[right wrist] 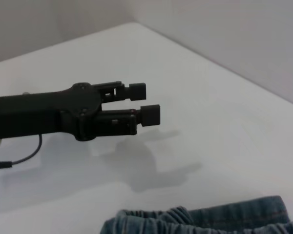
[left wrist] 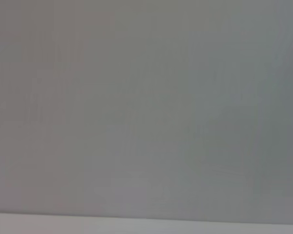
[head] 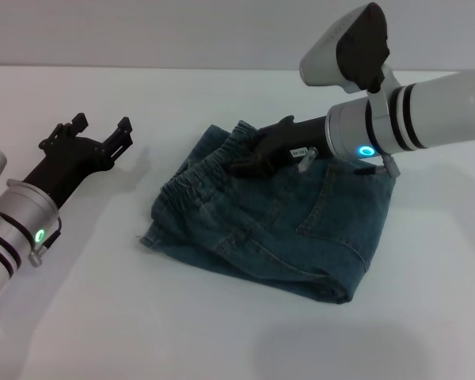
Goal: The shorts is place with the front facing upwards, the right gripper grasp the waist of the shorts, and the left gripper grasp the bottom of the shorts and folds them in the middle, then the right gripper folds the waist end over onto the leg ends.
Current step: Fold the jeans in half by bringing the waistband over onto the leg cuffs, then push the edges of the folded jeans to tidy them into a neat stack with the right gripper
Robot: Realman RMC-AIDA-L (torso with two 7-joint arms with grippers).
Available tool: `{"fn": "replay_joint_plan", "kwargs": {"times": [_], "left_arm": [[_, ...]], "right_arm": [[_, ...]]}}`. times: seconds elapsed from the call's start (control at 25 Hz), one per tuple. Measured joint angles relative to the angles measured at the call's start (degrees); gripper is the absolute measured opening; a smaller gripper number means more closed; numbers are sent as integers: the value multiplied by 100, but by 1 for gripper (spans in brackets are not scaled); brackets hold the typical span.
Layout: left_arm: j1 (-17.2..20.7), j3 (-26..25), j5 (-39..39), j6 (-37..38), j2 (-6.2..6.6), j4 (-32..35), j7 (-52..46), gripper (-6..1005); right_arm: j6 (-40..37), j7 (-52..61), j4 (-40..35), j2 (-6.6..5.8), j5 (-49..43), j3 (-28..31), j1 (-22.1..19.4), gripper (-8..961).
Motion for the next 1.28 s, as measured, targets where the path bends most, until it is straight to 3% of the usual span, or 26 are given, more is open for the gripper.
{"fn": "replay_joint_plan", "kwargs": {"times": [0.12, 0.32, 0.48, 0.64, 0.76, 1.12, 1.28], "left_arm": [[42, 0, -1, 40, 4, -13, 0, 810], [119, 0, 2, 203, 7, -19, 0, 811], [126, 0, 1, 213, 7, -18, 0, 811], [134, -88, -26, 254, 24, -18, 0, 811], [132, -212, 1, 259, 25, -18, 0, 811], [93, -219, 13, 270, 15, -18, 0, 811], [91, -219, 13, 267, 11, -18, 0, 811]], "right_arm": [[-222, -136, -331, -20, 250, -18, -259, 457], [-1211, -310, -1785, -85, 650, 58, -1294, 457], [-2290, 152, -2571, -121, 398, 394, -1753, 456], [-3623, 843, -2637, -193, -92, 820, -1678, 456], [-4178, 1175, -2624, -226, -501, 922, -1570, 456], [-4341, 1617, -2328, -143, -2016, 926, -1223, 456], [-4223, 1625, -2263, -138, -2128, 937, -1182, 456]]}}
